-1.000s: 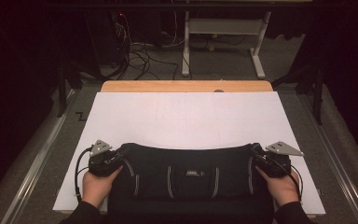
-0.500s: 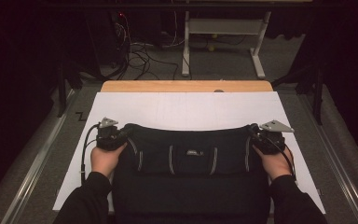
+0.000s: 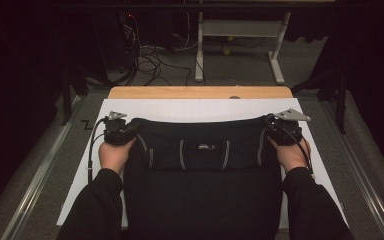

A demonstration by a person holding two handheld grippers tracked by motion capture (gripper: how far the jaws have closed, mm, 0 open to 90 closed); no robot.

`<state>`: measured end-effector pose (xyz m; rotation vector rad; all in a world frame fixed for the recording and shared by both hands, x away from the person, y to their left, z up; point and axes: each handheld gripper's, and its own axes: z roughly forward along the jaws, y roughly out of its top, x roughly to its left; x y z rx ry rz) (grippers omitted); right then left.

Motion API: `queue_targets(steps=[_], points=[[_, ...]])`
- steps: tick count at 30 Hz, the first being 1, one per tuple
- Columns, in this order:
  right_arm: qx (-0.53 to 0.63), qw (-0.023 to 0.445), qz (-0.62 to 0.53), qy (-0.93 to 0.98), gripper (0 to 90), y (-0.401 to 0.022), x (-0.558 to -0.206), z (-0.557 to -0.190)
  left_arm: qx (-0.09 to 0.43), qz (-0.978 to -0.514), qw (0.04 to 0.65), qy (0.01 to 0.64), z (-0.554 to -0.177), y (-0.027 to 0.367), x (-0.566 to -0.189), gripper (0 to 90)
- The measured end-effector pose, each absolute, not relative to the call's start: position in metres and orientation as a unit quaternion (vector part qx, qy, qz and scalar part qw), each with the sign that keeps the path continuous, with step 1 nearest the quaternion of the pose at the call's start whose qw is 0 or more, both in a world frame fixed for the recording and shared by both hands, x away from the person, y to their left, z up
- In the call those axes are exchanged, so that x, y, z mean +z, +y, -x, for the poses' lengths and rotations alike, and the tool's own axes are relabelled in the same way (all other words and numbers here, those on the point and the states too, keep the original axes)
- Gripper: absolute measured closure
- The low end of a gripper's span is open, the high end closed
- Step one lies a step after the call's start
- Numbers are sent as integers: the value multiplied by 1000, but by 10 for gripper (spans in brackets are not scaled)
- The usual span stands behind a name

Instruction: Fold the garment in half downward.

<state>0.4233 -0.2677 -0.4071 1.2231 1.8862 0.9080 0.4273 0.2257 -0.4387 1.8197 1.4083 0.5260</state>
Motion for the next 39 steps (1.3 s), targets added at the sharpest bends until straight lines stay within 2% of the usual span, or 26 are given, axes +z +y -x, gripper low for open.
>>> queue_targets(steps=[6,9,11,14,18,23,26,28,39], points=[[337,331,-492,732,756,-267,-422,-435,201,-712,374,560,-435,223,-448,681],[339,327,-496,729,732,-267,-425,-438,193,-709,378,563,-435,226,-448,594],[335,316,-505,730,654,-268,-426,-438,183,-709,379,566,-434,230,-447,524],[337,314,-513,724,505,-269,-426,-433,198,-710,377,561,-424,233,-444,409],[355,307,-511,720,424,-277,-424,-419,196,-706,398,552,-406,238,-438,340],[377,282,-514,717,398,-284,-431,-400,196,-719,403,532,-387,237,-444,338],[378,275,-515,719,391,-285,-437,-394,171,-717,403,543,-385,240,-450,333],[378,270,-515,720,390,-285,-440,-390,147,-718,410,543,-382,240,-454,297],[406,242,-490,733,395,-288,-451,-351,138,-746,447,473,-335,221,-453,284]])
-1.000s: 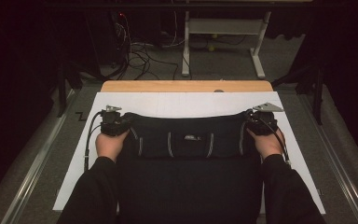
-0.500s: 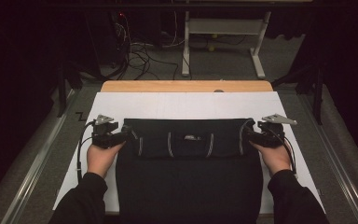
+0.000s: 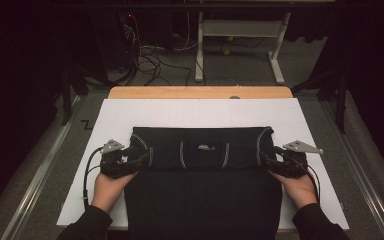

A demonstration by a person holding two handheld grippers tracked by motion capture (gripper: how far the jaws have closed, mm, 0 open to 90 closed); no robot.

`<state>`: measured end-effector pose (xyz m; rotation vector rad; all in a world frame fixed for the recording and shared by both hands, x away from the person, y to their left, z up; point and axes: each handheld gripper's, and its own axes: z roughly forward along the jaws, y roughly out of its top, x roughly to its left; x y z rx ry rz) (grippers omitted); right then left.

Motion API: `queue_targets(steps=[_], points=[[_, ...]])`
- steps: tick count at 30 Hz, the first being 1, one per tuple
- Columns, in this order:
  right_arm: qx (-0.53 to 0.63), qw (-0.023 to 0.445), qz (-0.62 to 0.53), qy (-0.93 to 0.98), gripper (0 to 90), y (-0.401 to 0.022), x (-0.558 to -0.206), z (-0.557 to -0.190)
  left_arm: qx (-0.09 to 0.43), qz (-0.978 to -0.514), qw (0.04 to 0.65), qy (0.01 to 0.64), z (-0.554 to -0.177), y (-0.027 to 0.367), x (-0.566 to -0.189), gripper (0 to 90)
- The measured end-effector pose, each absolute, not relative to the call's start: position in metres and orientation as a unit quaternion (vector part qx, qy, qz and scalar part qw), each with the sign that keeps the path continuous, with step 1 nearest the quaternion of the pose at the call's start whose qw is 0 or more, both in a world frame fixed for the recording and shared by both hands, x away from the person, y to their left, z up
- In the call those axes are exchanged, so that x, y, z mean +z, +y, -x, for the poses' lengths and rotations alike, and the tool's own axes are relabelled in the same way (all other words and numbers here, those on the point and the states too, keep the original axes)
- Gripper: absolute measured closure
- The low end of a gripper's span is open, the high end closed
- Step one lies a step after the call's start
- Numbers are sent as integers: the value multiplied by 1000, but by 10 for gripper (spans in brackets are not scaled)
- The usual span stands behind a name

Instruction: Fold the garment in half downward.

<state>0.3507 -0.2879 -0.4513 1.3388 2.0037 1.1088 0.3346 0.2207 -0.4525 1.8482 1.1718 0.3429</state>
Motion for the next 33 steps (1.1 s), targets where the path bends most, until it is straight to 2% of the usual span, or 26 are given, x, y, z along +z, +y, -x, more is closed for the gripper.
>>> queue_targets(steps=[5,10,15,18,19,21,23,33], points=[[415,223,-481,740,425,-283,-455,-338,125,-756,451,457,-329,205,-453,289],[388,221,-469,762,488,-269,-459,-336,119,-774,422,457,-332,194,-461,352],[373,230,-468,767,624,-267,-461,-337,122,-776,406,467,-336,193,-465,491],[375,234,-467,766,784,-268,-461,-336,123,-779,395,471,-338,193,-470,607],[377,235,-468,764,810,-267,-461,-335,122,-777,399,471,-338,194,-470,659],[374,243,-460,768,825,-267,-461,-335,126,-774,407,468,-337,195,-469,755],[379,246,-458,765,830,-267,-460,-333,135,-773,411,464,-335,196,-467,783],[417,268,-440,749,835,-268,-443,-311,152,-758,451,446,-314,205,-448,790]])
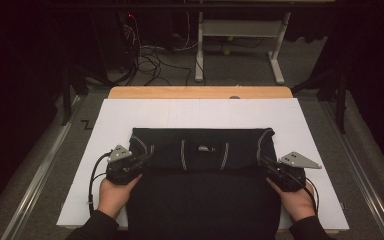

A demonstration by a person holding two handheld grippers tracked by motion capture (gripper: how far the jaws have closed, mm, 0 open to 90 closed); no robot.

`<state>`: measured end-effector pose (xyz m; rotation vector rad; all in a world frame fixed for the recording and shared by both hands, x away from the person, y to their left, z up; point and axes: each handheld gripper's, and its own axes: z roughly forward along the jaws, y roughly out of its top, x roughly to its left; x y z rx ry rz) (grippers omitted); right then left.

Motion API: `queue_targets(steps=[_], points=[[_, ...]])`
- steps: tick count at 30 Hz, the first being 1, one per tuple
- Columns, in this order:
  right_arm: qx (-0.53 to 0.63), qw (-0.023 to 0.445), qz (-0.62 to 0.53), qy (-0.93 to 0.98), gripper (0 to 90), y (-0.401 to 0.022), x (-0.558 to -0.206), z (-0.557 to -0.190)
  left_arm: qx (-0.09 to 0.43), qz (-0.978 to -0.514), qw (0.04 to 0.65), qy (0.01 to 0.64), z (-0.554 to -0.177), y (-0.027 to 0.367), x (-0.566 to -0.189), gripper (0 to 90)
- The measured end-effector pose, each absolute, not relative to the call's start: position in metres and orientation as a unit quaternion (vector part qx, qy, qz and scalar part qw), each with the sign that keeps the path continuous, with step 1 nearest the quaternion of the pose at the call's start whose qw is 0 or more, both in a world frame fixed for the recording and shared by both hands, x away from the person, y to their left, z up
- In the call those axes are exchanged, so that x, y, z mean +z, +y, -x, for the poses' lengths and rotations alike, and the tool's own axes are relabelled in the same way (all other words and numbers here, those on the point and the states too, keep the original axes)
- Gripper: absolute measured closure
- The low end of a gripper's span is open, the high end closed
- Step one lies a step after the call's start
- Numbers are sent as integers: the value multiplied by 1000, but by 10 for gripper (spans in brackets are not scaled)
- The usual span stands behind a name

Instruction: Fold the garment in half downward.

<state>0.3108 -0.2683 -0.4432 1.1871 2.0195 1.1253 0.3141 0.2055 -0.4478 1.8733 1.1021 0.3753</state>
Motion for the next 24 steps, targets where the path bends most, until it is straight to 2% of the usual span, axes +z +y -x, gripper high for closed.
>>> queue_targets(steps=[6,13,24], points=[[435,272,-420,748,834,-271,-435,-288,154,-758,465,430,-293,212,-437,789],[430,258,-418,757,834,-280,-442,-263,143,-767,458,427,-276,220,-440,787],[426,253,-417,762,833,-280,-444,-247,136,-772,453,425,-264,220,-445,787]])
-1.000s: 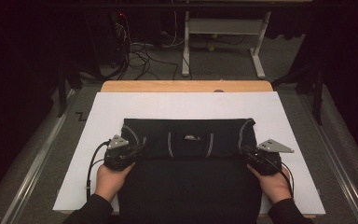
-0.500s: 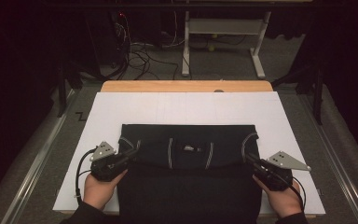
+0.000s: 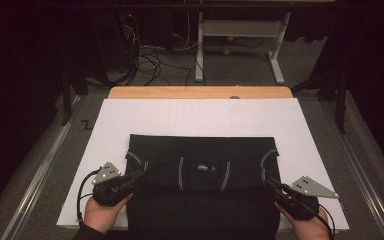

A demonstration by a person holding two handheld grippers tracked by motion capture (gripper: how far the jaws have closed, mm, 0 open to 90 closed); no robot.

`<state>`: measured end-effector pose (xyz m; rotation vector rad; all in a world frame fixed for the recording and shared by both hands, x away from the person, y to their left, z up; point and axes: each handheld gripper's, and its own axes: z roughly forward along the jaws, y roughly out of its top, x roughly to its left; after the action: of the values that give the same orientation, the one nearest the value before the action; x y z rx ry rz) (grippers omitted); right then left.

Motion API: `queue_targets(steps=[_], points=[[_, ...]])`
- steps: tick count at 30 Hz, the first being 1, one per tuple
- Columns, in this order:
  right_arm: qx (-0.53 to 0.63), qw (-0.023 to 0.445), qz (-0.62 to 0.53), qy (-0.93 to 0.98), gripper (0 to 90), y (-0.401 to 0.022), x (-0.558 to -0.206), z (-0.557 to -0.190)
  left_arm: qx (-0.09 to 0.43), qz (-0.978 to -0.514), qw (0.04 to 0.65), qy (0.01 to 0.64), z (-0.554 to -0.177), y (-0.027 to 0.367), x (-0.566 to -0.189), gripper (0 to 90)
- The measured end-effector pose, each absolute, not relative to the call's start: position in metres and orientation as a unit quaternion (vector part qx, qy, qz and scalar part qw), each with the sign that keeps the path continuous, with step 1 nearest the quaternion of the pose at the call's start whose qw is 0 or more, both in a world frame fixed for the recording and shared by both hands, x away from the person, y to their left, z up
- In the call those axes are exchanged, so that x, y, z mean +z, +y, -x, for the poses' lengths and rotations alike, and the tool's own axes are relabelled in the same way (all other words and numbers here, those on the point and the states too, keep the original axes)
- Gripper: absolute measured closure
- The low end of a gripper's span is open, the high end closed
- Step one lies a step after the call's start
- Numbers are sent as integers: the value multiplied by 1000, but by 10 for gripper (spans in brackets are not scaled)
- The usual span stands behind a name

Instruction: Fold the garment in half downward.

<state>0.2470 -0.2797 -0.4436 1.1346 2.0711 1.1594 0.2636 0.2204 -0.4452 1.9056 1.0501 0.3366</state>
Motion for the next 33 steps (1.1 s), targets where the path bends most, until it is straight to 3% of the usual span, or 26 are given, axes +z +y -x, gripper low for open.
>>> queue_targets(steps=[25,28,33], points=[[376,215,-431,792,828,-287,-466,-233,98,-794,406,442,-245,227,-473,769],[377,211,-433,791,806,-288,-466,-233,93,-793,406,445,-247,227,-473,659],[402,208,-428,783,642,-290,-461,-234,109,-788,410,446,-253,227,-466,443]])
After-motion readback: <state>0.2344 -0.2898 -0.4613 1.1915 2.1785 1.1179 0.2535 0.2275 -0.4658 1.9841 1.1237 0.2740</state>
